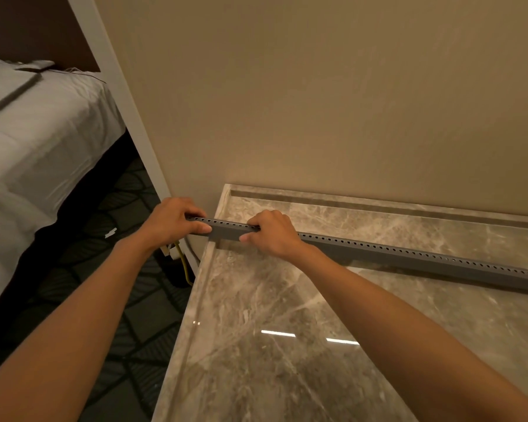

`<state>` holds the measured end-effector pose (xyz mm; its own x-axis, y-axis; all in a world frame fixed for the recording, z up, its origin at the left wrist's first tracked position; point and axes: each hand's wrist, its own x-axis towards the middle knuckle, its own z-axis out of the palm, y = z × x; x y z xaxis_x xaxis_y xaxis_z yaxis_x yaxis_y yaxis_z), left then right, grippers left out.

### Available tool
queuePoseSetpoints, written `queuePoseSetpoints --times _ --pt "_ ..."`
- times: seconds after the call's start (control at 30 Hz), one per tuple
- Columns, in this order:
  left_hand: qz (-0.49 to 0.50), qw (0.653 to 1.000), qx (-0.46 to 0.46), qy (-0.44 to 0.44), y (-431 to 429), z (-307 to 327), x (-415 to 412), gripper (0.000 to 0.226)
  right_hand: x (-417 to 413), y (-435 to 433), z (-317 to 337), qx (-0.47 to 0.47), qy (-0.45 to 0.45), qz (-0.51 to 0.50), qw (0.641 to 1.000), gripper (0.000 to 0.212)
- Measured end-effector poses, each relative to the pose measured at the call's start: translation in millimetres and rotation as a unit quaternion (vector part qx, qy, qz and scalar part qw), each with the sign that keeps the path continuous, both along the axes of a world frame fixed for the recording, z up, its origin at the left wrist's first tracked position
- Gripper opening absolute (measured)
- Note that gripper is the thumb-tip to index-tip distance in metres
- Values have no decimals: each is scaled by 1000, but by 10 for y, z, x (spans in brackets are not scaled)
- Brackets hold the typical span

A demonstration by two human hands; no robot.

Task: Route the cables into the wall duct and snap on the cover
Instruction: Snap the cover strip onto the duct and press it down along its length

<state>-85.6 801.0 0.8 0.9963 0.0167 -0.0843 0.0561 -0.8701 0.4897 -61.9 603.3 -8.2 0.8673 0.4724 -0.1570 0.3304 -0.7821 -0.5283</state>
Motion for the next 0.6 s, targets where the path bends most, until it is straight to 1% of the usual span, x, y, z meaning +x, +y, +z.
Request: queuePoseSetpoints --times 0.07,0.17,0.2,0.3,0.37,0.5,0.6 --pt "2 1000 -10 -8 -17 -3 -3 28 5 -9 -5 5 6 -4 1000 47" --pt "4 1000 -21 -17 -37 -5 -7 28 5 -30 4 13 17 -4 1000 27" --pt "4 999 -26 -19 -40 -7 -8 28 12 -32 7 15 20 -2 1000 25" --pt "11 998 -56 -15 -21 -31 -3 27 28 6 9 16 31 0 999 25" --pt "15 996 -87 -1 5 -52 -6 27 33 90 11 28 41 3 999 30" --pt "68 983 -167 18 82 -63 -27 22 63 303 20 48 60 16 997 35" --pt "50 986 -152 53 132 -70 -43 21 77 416 14 41 64 28 997 32"
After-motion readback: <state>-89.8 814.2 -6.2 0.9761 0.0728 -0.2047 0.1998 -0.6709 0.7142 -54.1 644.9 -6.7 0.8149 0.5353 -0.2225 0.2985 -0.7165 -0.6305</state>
